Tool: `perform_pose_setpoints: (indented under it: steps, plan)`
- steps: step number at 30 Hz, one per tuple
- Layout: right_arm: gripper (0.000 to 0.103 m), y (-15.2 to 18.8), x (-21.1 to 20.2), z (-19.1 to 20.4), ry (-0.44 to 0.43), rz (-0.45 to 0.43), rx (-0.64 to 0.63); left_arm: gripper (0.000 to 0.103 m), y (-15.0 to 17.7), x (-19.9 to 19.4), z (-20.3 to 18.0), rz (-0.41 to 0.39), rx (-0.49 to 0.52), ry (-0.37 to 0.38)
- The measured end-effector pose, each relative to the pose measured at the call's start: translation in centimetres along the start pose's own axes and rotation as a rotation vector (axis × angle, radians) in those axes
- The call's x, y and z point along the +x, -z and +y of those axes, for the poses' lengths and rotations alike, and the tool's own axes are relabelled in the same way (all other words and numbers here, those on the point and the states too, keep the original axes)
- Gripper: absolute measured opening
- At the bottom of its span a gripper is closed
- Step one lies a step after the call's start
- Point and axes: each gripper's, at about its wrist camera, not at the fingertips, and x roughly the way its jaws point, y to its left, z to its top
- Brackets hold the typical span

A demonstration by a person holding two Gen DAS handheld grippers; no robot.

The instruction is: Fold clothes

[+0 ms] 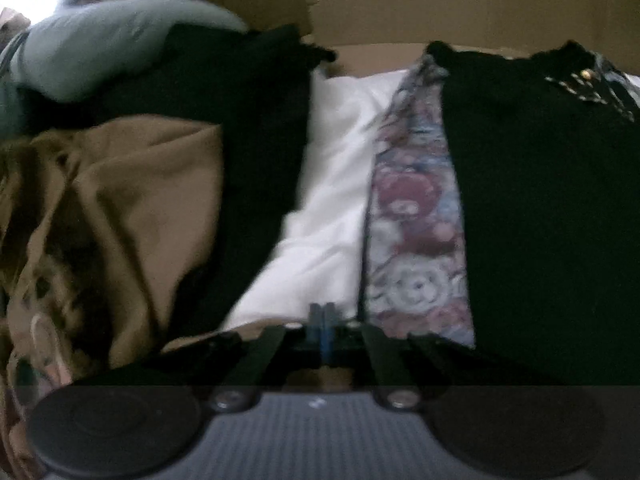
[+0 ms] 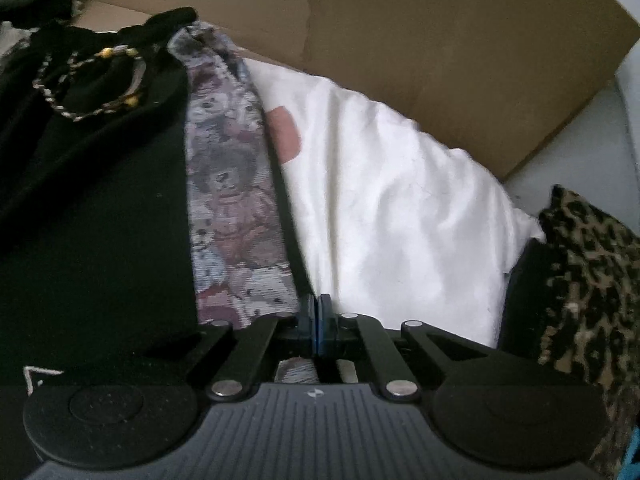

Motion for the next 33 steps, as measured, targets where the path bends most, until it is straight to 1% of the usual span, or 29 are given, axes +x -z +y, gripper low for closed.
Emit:
perform_pose_setpoints:
  steps: [2, 3, 5, 7, 9, 12, 15, 20, 21, 22, 24, 27, 30, 33]
  plan:
    - [0.000, 0.1, 0.0, -0.4, 0.059, -0.001, 0.010, 0.002, 0.1, -0.3, 0.5, 0.005, -0.007, -0.012]
    - [0.000, 0.2, -0.5, -0.8, 0.053, -0.013, 0.031, 0.003, 0.2, -1.0, 0.5, -0.012, -0.013, 0.001]
    - [0.000, 0.3, -1.9, -1.5, 0.021, -0.049, 0.064, 0.005, 0.3, -2.2, 0.4, -0.035, -0.027, 0.023]
    - [0.000, 0.5, -3.6, -1.6, 0.002, -0.081, 0.064, 0.007, 0.6, -3.1, 0.0, -0.044, -0.039, 0.040]
    - [0.000, 0.6, -4.9, -1.6, -0.031, -0.101, 0.073, 0.011, 0.9, -4.0, -0.4, -0.053, -0.052, 0.057]
    - [0.002, 1.2, -6.5, -1.2, -0.079, -0.123, 0.074, 0.012, 1.4, -5.4, -0.9, -0.066, -0.070, 0.082]
    - [0.003, 2.3, -6.4, -0.1, -0.100, -0.109, 0.048, 0.012, 1.8, -6.8, -1.5, -0.078, -0.089, 0.107]
    - [0.004, 4.3, -5.4, 1.6, -0.169, -0.063, 0.052, 0.012, 4.1, -5.7, -2.4, -0.040, -0.111, 0.122]
    - [0.008, 4.7, -5.3, 2.1, -0.182, -0.057, 0.045, 0.012, 4.5, -5.2, -2.4, -0.030, -0.113, 0.110]
    - [0.022, 5.2, -5.2, 2.6, -0.185, -0.056, 0.028, 0.012, 5.0, -4.8, -2.3, -0.021, -0.115, 0.097]
    - [0.029, 6.2, -4.9, 3.3, -0.168, -0.060, 0.006, 0.013, 5.8, -4.4, -1.7, -0.002, -0.124, 0.077]
    - [0.032, 7.4, -4.7, 3.5, -0.142, -0.061, 0.017, 0.014, 6.8, -4.5, -0.8, 0.016, -0.141, 0.066]
    - [0.033, 7.8, -4.9, 3.4, -0.132, -0.068, 0.033, 0.013, 7.6, -4.7, 0.0, 0.023, -0.151, 0.068]
    - [0.035, 7.9, -5.1, 3.1, -0.137, -0.060, 0.013, 0.013, 7.3, -5.0, -0.4, 0.057, -0.088, 0.066]
